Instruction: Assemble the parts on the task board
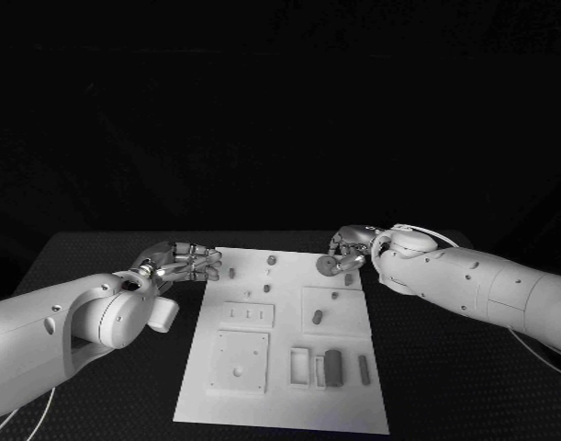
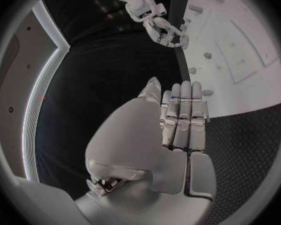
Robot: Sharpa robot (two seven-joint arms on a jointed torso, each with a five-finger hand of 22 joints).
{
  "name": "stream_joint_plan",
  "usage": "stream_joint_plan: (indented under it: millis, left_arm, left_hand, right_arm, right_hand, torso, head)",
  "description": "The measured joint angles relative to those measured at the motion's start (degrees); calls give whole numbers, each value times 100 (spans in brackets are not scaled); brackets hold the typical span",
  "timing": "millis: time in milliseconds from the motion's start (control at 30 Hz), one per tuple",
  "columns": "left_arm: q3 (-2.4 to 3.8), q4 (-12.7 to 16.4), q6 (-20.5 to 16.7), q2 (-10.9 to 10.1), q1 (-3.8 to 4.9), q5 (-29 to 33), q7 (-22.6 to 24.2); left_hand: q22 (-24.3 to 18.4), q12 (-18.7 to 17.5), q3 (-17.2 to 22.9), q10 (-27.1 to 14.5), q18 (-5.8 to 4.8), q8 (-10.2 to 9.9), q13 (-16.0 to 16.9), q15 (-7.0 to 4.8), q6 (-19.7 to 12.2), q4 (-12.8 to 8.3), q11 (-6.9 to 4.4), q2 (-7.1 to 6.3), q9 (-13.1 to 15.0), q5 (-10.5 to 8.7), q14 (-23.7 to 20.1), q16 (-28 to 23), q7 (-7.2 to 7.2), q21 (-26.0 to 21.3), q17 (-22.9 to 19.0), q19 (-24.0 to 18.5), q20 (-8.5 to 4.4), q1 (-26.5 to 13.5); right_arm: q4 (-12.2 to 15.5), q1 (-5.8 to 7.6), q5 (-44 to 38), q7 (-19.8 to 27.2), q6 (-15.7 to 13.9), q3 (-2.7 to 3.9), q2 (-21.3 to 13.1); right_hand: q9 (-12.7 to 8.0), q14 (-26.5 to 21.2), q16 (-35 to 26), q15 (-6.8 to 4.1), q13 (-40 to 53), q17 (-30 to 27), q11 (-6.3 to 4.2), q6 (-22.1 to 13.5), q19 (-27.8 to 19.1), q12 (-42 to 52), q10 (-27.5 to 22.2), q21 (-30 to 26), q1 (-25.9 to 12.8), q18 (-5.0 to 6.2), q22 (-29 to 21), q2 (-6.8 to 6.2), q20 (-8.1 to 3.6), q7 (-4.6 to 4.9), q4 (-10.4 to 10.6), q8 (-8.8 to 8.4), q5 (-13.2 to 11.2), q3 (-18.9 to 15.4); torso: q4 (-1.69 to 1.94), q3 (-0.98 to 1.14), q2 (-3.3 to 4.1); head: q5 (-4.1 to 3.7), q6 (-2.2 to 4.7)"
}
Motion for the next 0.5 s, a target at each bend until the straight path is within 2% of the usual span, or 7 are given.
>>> stream_joint_plan:
  millis: [167, 500]
  left_arm:
    - [0, 0, 0, -1, 0, 0, 0]
    - [0, -5, 3, 7, 0, 0, 0]
  left_hand:
    - [0, 0, 0, 0, 0, 0, 0, 0, 0, 0, 0, 0, 0, 0, 0, 0, 0, 0, 0, 0, 0, 0]
    - [0, 0, 0, 0, -1, 0, 0, 0, 0, 0, 0, 0, 0, 0, 0, -5, 0, -4, 6, 0, 0, 0]
  right_arm:
    - [-20, -11, 6, 18, 28, 0, 23]
    - [-134, -29, 11, 40, 40, 8, 135]
  right_hand:
    - [0, -8, 0, -7, -17, -15, -2, 0, -1, 22, -14, 0, -5, -2, 0, 43, 1, 0, 0, 0, 0, 0]
    - [-1, -8, 21, -7, -41, -32, -2, 0, -10, 22, -16, 0, -4, -2, 0, 41, 11, 0, 0, 1, 0, 0]
  torso:
    - [-2, -2, 0]
    - [-3, -1, 2]
  head:
    - [2, -9]
    - [4, -25]
